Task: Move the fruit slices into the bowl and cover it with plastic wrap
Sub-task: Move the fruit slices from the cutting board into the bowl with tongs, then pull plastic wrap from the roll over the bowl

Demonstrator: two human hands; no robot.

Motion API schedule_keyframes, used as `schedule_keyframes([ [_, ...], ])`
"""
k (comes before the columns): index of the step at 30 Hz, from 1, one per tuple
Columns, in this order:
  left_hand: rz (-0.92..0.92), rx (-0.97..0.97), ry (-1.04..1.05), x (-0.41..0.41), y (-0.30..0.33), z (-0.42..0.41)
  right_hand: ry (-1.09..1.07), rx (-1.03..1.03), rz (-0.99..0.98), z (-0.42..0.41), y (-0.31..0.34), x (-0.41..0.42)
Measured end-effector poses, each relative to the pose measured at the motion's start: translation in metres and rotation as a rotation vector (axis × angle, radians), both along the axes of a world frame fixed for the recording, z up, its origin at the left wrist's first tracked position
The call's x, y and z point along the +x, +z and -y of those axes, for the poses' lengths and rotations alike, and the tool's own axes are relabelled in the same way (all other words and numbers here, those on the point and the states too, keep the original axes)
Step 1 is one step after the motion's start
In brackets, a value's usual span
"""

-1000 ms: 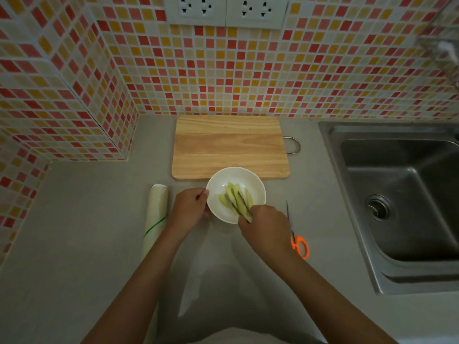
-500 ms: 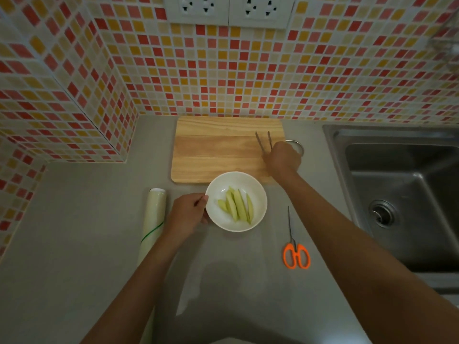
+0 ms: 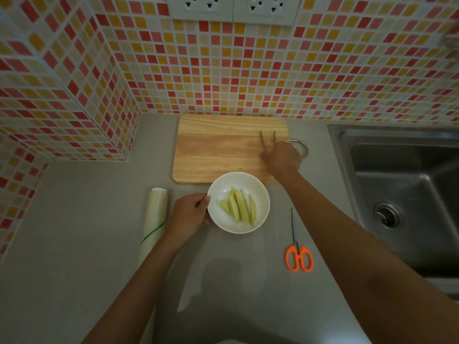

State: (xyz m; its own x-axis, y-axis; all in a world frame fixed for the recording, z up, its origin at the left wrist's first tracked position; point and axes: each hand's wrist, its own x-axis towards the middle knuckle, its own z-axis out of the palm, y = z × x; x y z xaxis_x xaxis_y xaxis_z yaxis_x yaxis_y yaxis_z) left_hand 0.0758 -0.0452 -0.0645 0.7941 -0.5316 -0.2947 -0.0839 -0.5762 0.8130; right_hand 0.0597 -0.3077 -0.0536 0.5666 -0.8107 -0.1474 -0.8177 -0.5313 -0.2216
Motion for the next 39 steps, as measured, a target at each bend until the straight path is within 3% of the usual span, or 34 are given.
schedule_keyframes([
  [3,-0.02,-0.018,0.021,0.0,-0.001,0.0,0.019,-0.021,0.023,-0.006,0.013,-0.008],
  [5,-0.007,-0.021,0.024,0.001,-0.002,0.0,0.028,0.026,0.148,-0.016,0.019,-0.024],
  [13,0.025,-0.042,0.003,-0.005,0.0,-0.002,0.123,0.462,0.338,-0.075,0.015,-0.113],
  [22,0.065,-0.045,-0.021,-0.033,0.012,-0.018,0.074,0.463,0.445,-0.103,0.014,-0.149],
  [39,0.083,0.022,-0.036,-0.07,0.003,-0.046,0.056,0.47,0.458,-0.135,0.011,-0.188],
])
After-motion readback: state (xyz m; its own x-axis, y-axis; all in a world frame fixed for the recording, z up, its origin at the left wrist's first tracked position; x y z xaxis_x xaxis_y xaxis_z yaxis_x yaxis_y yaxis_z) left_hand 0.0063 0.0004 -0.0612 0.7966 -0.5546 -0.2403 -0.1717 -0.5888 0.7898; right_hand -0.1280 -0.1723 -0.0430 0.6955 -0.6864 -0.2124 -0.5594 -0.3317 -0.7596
